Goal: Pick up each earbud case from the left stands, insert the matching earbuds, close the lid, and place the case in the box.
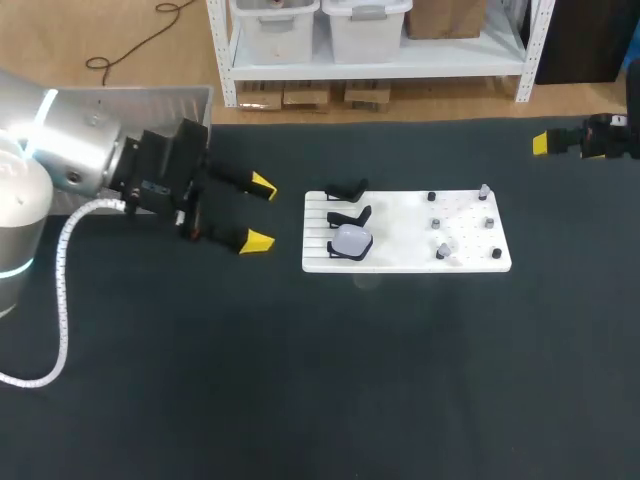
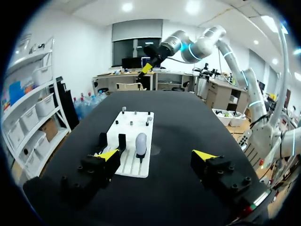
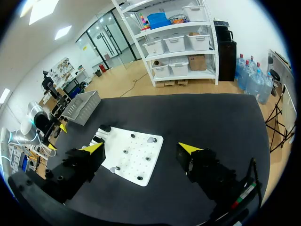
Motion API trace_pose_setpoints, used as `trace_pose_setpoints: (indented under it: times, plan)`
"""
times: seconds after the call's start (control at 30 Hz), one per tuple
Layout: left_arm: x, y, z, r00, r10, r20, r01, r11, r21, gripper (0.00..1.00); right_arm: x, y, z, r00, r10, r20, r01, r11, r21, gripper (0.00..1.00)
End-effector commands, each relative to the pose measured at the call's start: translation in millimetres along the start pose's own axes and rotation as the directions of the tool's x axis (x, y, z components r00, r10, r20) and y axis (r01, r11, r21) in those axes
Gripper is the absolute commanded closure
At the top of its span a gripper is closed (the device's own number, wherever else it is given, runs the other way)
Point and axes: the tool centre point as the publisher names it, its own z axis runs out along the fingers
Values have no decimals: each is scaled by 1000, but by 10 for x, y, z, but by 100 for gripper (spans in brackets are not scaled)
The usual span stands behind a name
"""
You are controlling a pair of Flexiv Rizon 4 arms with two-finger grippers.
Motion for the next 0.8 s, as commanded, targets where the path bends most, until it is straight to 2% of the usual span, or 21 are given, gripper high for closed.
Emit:
trace_pose_setpoints:
  times: [0.03,0.17,0.23,0.8]
  plan:
    - [19,99,113,1000,29,-1,-29,999,40,0,1,-2,-4,1000,-1,0,1,1000,0,0]
    - [34,107,159,999,47,-23,-46,998,51,0,1,-2,-4,1000,-1,0,1,1000,0,0]
    - [31,126,156,998,6,-67,0,997,79,0,1,-2,-4,1000,-1,0,1,1000,0,0]
    - [31,126,156,998,6,-67,0,997,79,0,1,-2,-4,1000,-1,0,1,1000,0,0]
